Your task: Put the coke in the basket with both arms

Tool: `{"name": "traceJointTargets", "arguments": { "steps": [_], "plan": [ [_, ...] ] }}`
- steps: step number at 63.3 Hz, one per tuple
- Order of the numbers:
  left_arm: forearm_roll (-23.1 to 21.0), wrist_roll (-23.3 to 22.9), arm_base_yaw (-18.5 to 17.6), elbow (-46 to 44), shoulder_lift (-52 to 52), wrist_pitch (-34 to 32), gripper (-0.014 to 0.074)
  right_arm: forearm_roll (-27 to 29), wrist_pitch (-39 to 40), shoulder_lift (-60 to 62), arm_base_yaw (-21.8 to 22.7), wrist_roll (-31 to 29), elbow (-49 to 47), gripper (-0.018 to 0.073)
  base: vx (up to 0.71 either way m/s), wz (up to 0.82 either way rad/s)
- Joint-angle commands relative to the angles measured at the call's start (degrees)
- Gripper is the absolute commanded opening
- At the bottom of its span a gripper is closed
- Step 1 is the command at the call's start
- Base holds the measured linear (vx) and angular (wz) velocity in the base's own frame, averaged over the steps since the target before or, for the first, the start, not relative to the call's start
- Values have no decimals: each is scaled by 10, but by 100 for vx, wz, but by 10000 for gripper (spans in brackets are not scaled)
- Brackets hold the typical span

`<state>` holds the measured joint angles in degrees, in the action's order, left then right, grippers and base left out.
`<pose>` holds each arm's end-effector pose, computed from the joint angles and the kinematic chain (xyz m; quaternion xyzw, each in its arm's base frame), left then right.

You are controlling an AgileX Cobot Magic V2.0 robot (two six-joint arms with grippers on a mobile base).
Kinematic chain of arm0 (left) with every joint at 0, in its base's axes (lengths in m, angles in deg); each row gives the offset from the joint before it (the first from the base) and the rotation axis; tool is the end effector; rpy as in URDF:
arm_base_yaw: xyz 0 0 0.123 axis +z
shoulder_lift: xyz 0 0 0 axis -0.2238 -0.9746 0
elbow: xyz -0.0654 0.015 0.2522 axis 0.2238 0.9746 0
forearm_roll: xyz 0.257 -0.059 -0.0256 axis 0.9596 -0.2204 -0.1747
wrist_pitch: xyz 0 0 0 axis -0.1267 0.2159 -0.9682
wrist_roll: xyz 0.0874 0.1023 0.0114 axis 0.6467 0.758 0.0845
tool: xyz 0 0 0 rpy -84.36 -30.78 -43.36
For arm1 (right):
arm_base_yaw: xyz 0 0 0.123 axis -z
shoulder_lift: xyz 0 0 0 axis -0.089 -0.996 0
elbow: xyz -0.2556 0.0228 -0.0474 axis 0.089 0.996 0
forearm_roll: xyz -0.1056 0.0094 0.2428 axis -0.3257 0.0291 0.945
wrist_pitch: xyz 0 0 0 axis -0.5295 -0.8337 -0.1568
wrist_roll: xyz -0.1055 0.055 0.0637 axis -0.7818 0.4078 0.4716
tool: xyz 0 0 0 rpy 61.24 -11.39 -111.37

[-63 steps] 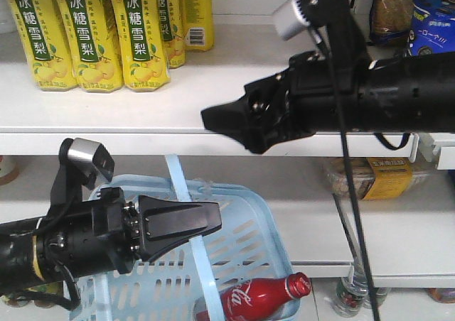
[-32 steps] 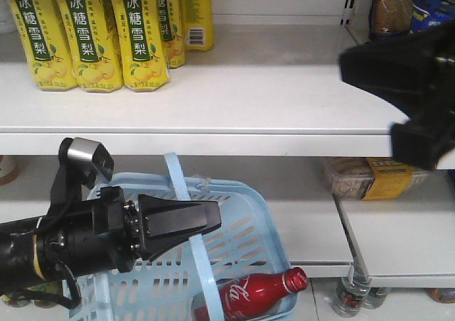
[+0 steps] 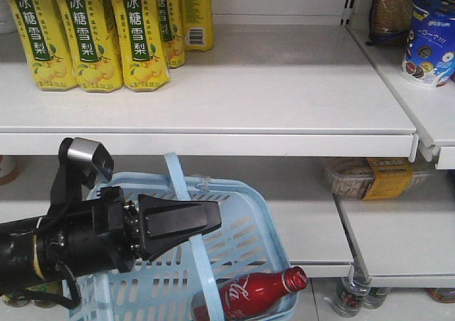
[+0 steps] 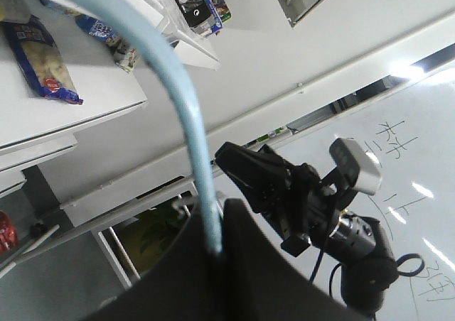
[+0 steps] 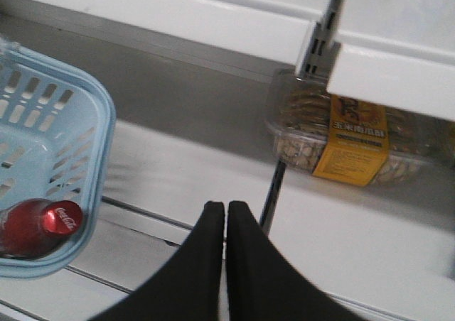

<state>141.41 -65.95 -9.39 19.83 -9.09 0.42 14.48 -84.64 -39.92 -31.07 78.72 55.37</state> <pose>0.2135 -0.2029 0.2391 0.0445 0.6886 -0.6838 0.2371 0.1394 0.0441 0.2773 -0.1412 0.8317 0.0591 0.5337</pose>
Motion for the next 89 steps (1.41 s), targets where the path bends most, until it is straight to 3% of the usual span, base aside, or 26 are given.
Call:
{"name": "traceJointTargets", "arguments": {
  "steps": [1, 50, 60, 72, 78, 89],
  "plan": [
    [-59, 4, -1, -19, 21, -156, -6, -42, 45, 28, 2, 44, 7, -3, 0, 0],
    [-60, 11, -1, -19, 21, -147, -6, -42, 42, 49, 2, 52, 7, -2, 0, 0],
    [-62, 79, -1, -19, 17, -94, -6, -42, 42, 49, 2, 52, 7, -2, 0, 0],
    [-30, 173, -1, -19, 19, 15, -6, -42, 42, 49, 2, 52, 7, -2, 0, 0],
    [-16, 191, -1, -19, 20, 52, -6, -42, 42, 49, 2, 52, 7, -2, 0, 0],
    [20, 185, -1, -17, 36, 119, -6, -42, 42, 49, 2, 52, 7, -2, 0, 0]
  ]
}}
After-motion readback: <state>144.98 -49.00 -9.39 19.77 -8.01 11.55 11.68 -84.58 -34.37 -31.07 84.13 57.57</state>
